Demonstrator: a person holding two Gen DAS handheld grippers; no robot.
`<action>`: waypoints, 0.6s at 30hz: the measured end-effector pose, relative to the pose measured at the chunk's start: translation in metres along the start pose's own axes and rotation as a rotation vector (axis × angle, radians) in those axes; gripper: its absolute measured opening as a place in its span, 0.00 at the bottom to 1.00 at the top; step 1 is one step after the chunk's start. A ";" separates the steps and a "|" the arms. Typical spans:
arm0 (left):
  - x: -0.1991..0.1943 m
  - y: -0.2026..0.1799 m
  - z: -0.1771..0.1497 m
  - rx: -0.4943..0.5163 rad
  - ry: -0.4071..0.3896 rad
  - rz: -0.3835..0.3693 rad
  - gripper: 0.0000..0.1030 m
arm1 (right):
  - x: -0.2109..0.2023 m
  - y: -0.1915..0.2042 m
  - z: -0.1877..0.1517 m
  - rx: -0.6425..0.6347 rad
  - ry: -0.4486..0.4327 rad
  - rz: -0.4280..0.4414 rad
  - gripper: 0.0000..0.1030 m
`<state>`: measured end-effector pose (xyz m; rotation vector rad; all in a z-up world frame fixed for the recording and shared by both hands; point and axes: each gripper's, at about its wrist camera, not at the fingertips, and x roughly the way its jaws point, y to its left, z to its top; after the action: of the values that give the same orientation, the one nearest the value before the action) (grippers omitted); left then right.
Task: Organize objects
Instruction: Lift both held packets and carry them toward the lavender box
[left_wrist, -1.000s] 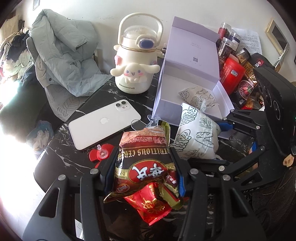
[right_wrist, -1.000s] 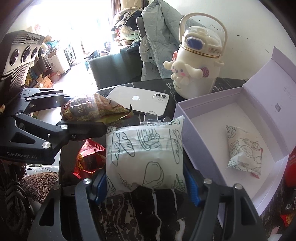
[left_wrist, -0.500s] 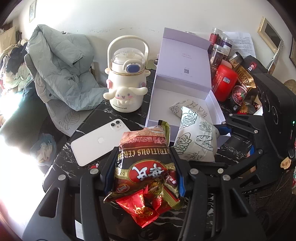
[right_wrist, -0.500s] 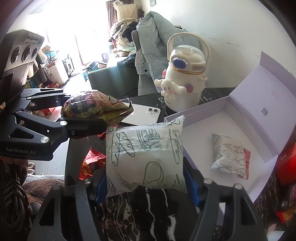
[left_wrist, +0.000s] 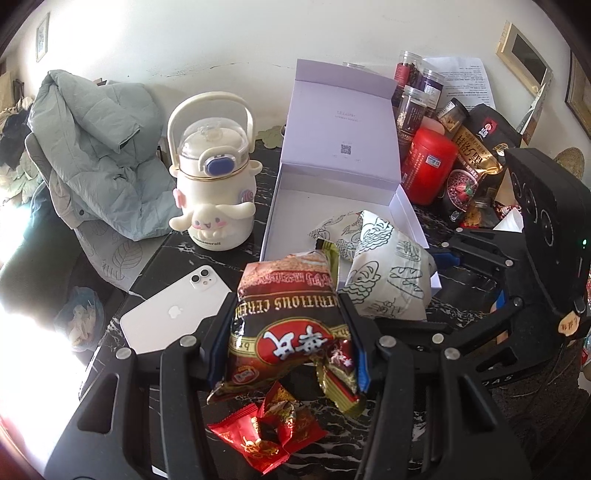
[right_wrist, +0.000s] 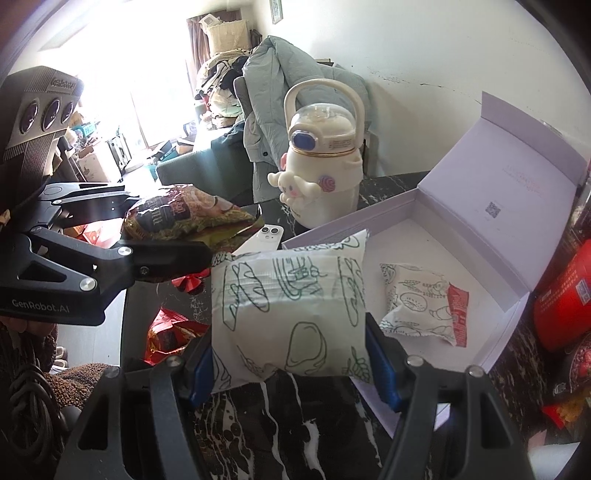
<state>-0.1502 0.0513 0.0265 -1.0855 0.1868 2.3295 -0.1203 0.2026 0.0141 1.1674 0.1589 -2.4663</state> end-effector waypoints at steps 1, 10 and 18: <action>0.002 -0.002 0.003 0.004 0.001 -0.001 0.49 | 0.000 -0.003 0.000 0.007 0.000 -0.004 0.68; 0.028 -0.018 0.023 0.056 0.028 -0.049 0.49 | -0.001 -0.035 -0.006 0.083 0.007 -0.049 0.68; 0.053 -0.031 0.039 0.101 0.061 -0.093 0.49 | -0.003 -0.056 -0.010 0.127 0.015 -0.101 0.68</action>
<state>-0.1867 0.1136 0.0159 -1.0923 0.2689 2.1825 -0.1344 0.2571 0.0060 1.2584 0.0680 -2.5888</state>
